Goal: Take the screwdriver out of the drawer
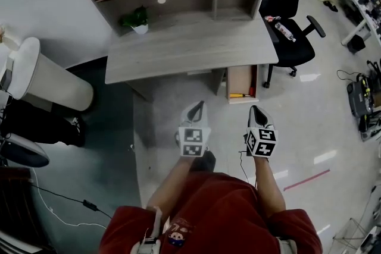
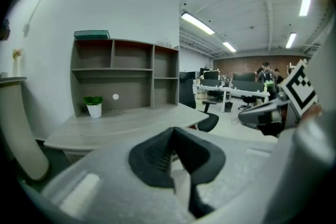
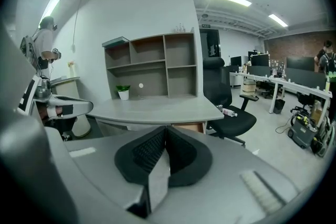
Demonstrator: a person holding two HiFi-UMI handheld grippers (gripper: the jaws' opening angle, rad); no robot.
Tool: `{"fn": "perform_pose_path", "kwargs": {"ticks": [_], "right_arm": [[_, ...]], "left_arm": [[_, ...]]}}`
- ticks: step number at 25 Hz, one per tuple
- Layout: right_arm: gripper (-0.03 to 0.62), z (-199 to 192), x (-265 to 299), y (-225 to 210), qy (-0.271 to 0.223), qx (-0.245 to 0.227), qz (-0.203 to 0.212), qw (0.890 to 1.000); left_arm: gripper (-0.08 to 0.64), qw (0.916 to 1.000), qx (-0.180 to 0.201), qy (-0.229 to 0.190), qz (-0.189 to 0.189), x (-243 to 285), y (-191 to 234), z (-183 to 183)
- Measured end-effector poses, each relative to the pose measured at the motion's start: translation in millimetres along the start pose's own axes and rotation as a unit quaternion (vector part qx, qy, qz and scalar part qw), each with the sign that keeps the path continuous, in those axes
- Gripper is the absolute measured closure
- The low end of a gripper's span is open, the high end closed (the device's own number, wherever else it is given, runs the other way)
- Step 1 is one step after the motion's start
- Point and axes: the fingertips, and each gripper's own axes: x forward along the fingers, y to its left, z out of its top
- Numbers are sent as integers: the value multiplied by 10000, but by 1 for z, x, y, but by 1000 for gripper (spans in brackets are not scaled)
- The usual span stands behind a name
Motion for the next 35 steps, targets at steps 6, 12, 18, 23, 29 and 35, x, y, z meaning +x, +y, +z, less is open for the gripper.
{"fn": "perform_pose_path", "kwargs": {"ticks": [6,12,18,23,29,35], "right_arm": [[592,38,59,4,1,-109,76,9999],[592,46,92,-6,68,-94,80,9999],[592,47,112,-35,145,-29,155,9998],[592,53,134,-72,189,-70,452,9988],[592,65,153,-119,259,-203,804,9962],[592,63,171,-144,314,-206,963,9946]], "left_arm": [[563,9999,-144,-79,25,50,42,23],[563,9998,-186,-25,-44,89,53,29],[563,9998,-127,111,-80,119,39,30],[563,9996,-128,209,138,153,20,35],[563,9980,-274,309,477,182,-9,45],[563,9966,-267,405,669,204,-20,47]]}}
